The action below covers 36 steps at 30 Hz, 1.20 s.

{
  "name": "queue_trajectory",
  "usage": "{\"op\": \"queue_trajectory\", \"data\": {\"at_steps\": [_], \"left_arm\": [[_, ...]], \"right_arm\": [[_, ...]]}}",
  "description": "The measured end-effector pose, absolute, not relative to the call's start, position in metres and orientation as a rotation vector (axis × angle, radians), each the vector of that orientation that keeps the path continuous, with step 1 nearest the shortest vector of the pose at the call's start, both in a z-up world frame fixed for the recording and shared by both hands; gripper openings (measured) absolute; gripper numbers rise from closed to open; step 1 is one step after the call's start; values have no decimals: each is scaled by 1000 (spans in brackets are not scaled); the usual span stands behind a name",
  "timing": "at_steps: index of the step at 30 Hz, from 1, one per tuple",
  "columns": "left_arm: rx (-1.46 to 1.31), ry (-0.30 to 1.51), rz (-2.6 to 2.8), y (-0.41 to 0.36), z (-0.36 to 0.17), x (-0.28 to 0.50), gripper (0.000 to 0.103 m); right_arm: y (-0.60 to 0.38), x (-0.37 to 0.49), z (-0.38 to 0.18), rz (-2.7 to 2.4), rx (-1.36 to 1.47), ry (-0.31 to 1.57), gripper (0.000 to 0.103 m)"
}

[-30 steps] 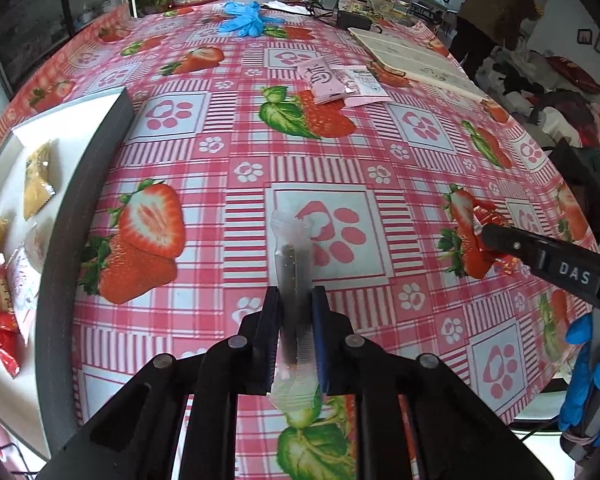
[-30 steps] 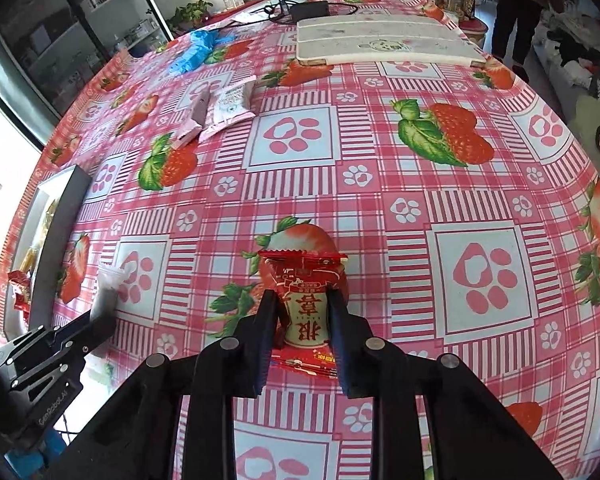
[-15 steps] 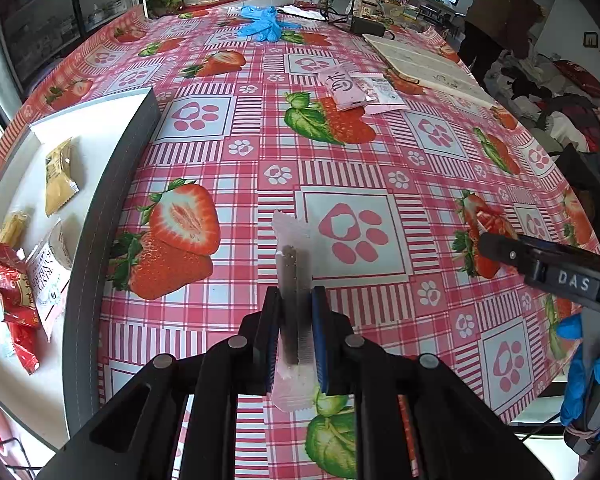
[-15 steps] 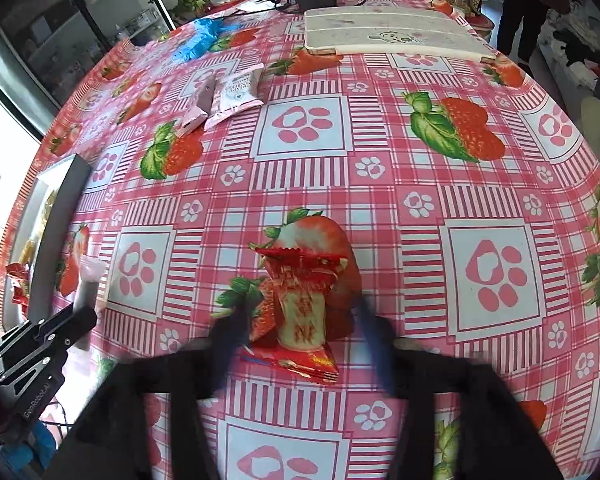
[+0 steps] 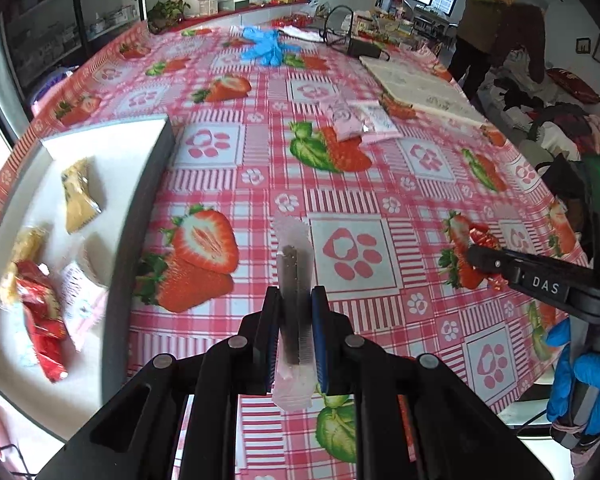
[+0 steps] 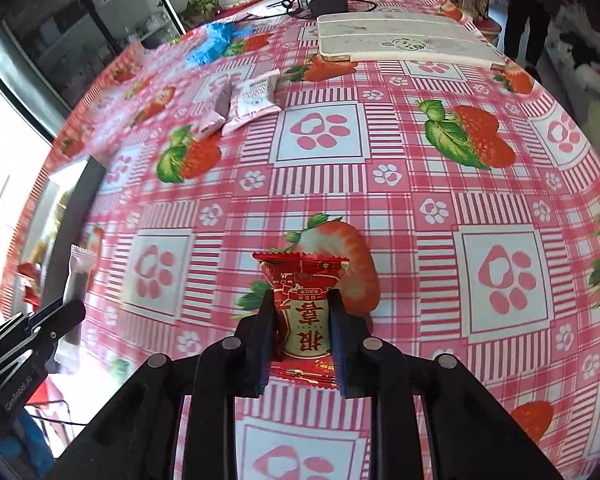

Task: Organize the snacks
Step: 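Lift and carry both held snacks over the white tray, then open both grippers to drop the snacks into the tray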

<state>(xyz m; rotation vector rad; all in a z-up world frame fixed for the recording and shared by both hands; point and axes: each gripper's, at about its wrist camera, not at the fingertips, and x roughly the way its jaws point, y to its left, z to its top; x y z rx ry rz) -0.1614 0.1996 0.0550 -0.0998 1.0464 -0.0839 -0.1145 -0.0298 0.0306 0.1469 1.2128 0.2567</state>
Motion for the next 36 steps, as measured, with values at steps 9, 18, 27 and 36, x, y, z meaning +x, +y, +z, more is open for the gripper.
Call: {"op": "queue_trajectory", "data": {"at_steps": [9,18,27,36], "left_arm": [[-97,968,-66,247,109,-169,17],[-61,917,96,335,138,-174,17],[-169,1025,183,394,82,-179,17],[-143,1025,203,393,82,-173,73]], "right_arm": [[1,-120,62,364,149,1180,25],[111,-111,100,606,126,1171,25],[253,-113,110,809,9,1195,25],[283,-97,94,802,-28,1238,94]]}}
